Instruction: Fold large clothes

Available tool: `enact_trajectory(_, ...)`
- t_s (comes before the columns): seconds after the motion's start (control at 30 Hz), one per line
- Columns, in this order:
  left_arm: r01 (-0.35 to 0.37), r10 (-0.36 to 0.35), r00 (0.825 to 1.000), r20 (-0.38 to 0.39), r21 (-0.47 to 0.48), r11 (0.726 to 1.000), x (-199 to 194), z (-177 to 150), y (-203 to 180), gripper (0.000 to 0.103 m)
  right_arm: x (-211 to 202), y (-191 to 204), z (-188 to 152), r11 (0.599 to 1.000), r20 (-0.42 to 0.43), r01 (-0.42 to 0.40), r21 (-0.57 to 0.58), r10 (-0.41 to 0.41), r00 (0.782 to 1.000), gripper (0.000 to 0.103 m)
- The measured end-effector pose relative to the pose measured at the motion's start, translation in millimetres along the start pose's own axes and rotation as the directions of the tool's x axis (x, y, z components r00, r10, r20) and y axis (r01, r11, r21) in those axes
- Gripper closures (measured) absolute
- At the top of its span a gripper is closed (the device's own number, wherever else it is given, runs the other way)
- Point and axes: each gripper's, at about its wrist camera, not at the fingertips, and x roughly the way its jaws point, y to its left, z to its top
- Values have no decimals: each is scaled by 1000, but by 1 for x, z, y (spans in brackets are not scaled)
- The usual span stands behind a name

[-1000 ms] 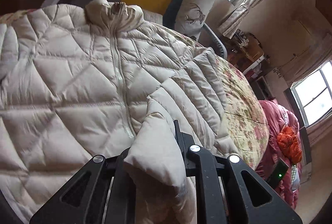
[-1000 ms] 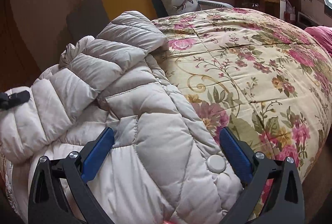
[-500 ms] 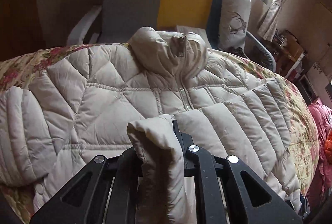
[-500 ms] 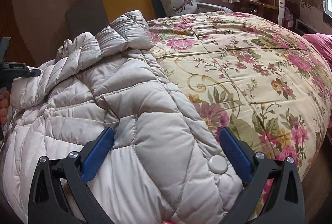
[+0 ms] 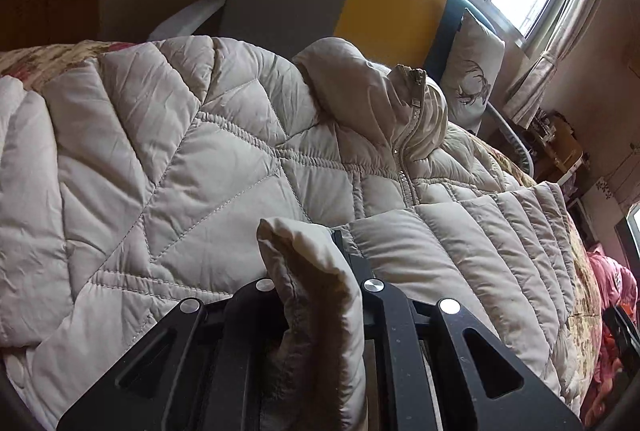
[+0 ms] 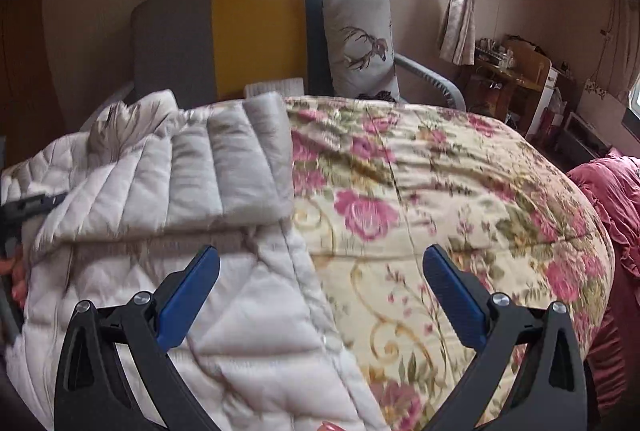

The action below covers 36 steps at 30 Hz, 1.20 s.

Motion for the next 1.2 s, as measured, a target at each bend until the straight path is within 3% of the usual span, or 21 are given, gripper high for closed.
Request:
enact_trajectory(0.17,26,-26,1000,4,-19,999,-2,-3,4,92,66,24,25,996,-34,68,53,-66,997,2)
enact_trajectory(0.23,40,-39,999,11,-30,999,-4,-4,7,90,90,27,28,990,-64,134,45,-131,989,2)
enact_trajectory(0.3,58,-56,997,44,-36,998,-11,-8,9,80,112,19,24,977,-130,201,75,-191,973,2)
enact_trajectory(0.37,54,-51,994,98,-35,998,-27,-13,10,49,122,9,16,971,-170,207,117,-186,968,2)
enact_trajectory(0.43,8,-1,987,163,-40,999,-43,-18,9,27,121,2,12,969,-168,201,143,-176,970,2)
enact_trajectory(0.47,1,7,981,192,-40,999,-50,-20,9,27,121,1,12,970,-166,199,142,-175,970,2)
enact_trajectory(0.53,-1,7,983,184,-33,999,-52,-18,6,30,122,1,11,971,-166,196,139,-172,971,2)
enact_trajectory(0.63,-32,32,995,95,3,999,-38,-14,-4,77,123,1,10,971,-167,186,149,-161,973,2)
enact_trajectory(0.67,-42,41,997,69,3,999,-33,-10,-6,86,122,1,10,971,-167,184,153,-158,973,2)
enact_trajectory(0.77,-77,76,996,45,24,997,-23,4,-12,91,120,2,9,971,-165,181,156,-155,974,2)
enact_trajectory(0.93,-174,176,984,-6,112,978,11,20,-12,92,118,8,9,973,-155,188,136,-167,974,2)
enact_trajectory(1.2,-118,117,993,17,75,990,6,5,0,88,118,12,8,974,-161,188,127,-167,973,2)
